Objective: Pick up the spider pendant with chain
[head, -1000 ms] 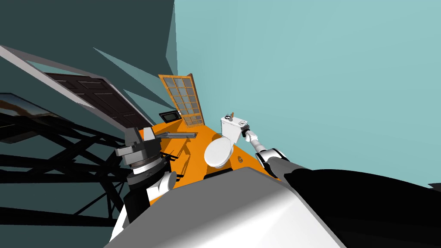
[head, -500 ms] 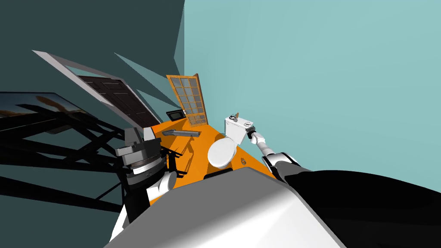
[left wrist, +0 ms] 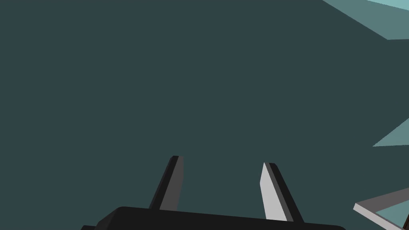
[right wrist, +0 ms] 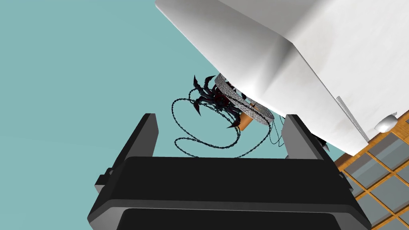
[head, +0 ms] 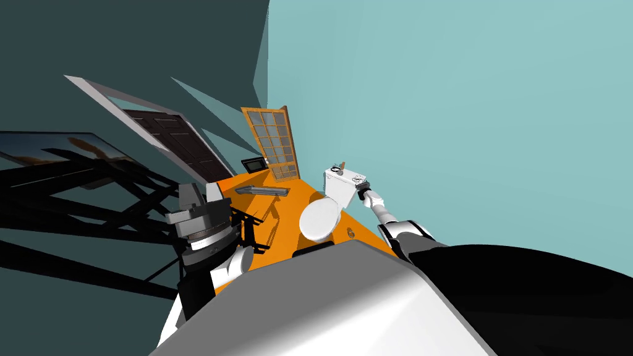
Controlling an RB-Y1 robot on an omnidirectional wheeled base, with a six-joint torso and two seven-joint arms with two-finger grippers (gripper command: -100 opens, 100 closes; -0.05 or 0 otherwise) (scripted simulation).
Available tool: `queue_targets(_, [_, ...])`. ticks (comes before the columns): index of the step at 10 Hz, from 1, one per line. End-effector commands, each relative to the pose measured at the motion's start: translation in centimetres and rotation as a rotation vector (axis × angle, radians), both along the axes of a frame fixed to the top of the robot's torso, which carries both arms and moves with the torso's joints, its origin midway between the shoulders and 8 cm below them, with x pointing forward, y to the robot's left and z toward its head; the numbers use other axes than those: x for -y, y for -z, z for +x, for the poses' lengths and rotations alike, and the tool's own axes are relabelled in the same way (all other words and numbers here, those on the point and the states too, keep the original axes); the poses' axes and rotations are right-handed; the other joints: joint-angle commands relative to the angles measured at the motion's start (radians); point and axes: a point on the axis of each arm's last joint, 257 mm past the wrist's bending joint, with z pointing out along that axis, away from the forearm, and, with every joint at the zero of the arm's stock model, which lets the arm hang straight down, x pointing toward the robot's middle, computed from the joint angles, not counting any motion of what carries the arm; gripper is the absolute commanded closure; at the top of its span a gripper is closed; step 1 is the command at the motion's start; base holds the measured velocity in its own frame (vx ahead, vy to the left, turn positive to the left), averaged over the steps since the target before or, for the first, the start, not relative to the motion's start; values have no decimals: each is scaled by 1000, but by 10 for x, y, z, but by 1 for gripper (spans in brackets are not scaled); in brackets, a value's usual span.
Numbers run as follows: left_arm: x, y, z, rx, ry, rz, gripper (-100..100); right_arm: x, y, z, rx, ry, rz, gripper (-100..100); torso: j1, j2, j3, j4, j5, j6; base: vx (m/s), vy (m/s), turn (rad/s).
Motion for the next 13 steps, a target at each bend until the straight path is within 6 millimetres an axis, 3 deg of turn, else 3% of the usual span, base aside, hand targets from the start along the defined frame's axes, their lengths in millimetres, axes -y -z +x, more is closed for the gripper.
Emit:
queue_targets(1, [0,0,0,0,0,0,0,22,-1,-18,1,19,0,-100,0,0,0,0,0,0,35,44,132])
queue_targets(2, [0,0,0,0,0,0,0,22,-1,-18,1,19,0,-100,1,0,0,0,0,0,24,38,64])
queue_targets(5, [0,0,0,0,0,0,0,77,-10,-63,2,69,-12,-100,2,-1,0,0,1,0,41,64,174])
queue_targets(7, [0,0,0,0,0,0,0,74,-8,-61,2,69,-11,-100,1,0,0,0,0,0,15,23,2])
queue_targets(8, [0,0,0,0,0,0,0,74,-8,-61,2,67,-10,100,-1,1,1,0,0,0,0,0,0])
queue_targets(12, [0,0,0,0,0,0,0,74,-8,-61,2,67,-12,100,-2,2,1,1,-1,0,0,-1,-3])
queue_targets(13, [0,0,0,0,0,0,0,74,-8,-61,2,67,-12,0,-2,2,1,1,-1,0,0,0,0])
